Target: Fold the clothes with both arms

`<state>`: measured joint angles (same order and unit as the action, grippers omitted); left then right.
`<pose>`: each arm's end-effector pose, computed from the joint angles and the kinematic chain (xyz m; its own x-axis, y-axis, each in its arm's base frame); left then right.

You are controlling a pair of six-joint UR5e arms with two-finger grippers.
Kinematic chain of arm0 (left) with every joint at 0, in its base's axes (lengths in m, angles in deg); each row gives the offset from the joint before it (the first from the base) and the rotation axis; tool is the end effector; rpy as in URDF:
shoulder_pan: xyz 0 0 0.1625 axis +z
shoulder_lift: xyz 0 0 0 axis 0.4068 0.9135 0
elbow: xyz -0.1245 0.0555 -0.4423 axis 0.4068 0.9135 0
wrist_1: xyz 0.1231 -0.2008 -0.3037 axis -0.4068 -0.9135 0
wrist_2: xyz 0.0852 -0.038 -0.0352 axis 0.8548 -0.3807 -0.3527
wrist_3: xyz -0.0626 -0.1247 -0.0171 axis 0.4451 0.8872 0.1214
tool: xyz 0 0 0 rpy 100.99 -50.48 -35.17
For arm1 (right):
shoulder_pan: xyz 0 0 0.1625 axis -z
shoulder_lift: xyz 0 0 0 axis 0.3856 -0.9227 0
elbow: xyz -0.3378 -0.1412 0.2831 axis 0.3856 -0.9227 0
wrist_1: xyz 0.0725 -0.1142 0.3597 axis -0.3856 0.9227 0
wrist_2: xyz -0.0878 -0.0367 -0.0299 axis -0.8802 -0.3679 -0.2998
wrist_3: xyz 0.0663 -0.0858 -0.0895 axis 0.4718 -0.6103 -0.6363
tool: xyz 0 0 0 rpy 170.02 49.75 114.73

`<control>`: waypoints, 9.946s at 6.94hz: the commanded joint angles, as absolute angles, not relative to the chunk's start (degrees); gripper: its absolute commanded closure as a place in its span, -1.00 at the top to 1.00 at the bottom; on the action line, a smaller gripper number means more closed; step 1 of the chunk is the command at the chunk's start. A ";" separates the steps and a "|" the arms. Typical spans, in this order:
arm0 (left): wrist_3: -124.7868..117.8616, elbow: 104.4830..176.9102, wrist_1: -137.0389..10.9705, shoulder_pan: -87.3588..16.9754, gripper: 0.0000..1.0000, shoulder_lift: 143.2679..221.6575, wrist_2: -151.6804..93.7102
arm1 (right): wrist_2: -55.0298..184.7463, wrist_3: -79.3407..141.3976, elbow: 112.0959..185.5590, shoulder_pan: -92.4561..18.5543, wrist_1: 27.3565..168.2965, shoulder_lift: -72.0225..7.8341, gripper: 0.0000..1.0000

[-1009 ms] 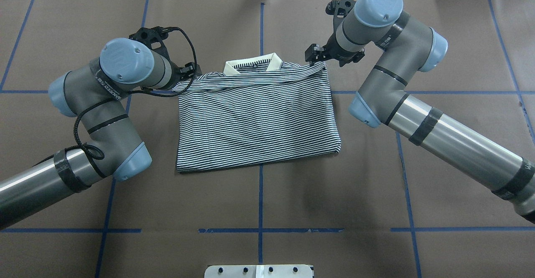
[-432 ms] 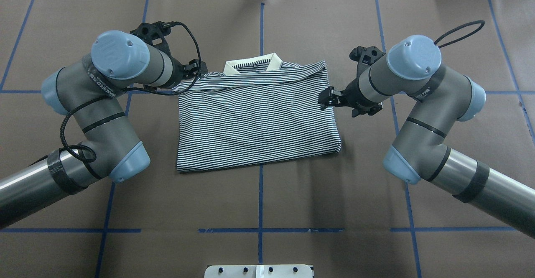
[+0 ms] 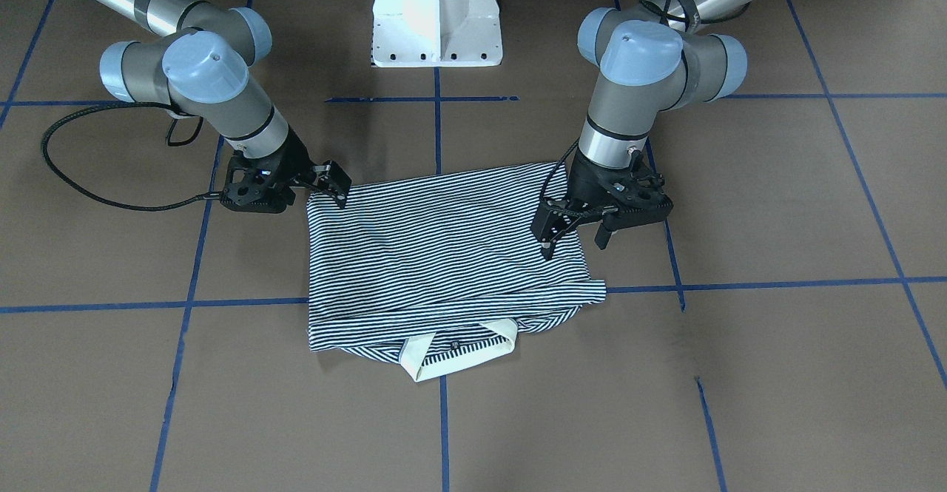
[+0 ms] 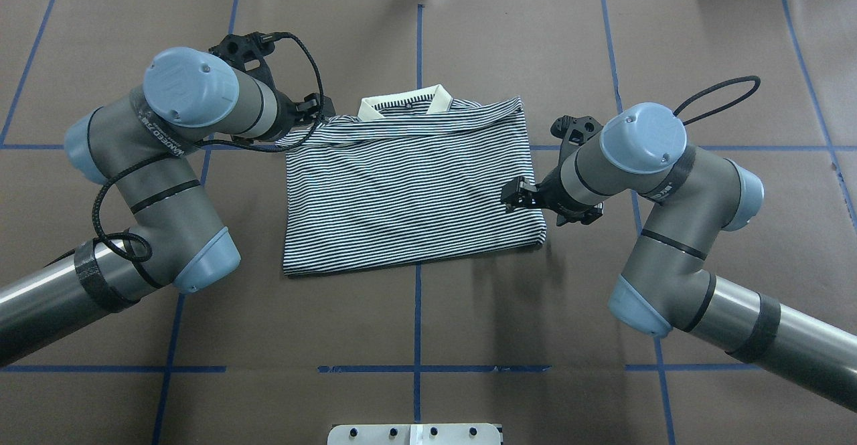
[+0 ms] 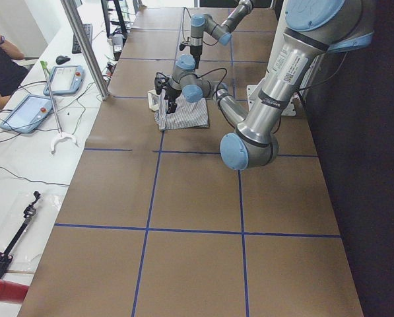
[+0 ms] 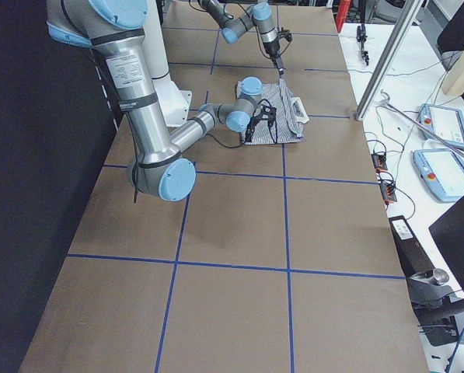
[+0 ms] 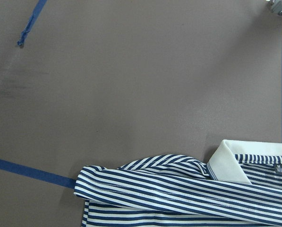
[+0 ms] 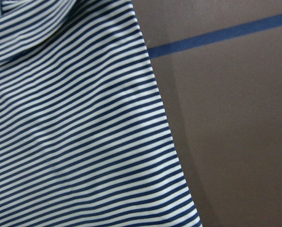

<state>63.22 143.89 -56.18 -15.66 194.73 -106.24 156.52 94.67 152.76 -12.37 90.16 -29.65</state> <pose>0.4726 -0.5373 0.3402 0.5113 -0.2322 -0.8274 0.4626 0.8858 0.0373 -0.4925 -0.4367 0.4169 0.5584 0.2018 0.8047 -0.1652 0.9776 -0.1305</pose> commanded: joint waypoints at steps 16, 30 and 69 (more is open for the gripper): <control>63.02 145.79 -56.44 -15.55 1.00 194.16 -106.15 | 156.26 93.28 155.29 -10.80 93.32 -31.61 -1.00; 87.47 155.87 -41.90 -0.30 1.00 194.16 -106.97 | 151.23 101.98 181.34 -9.48 103.17 -40.79 1.00; 50.84 126.29 -76.88 -19.41 1.00 201.06 -100.35 | 145.28 96.99 168.17 -8.70 103.70 -30.06 1.00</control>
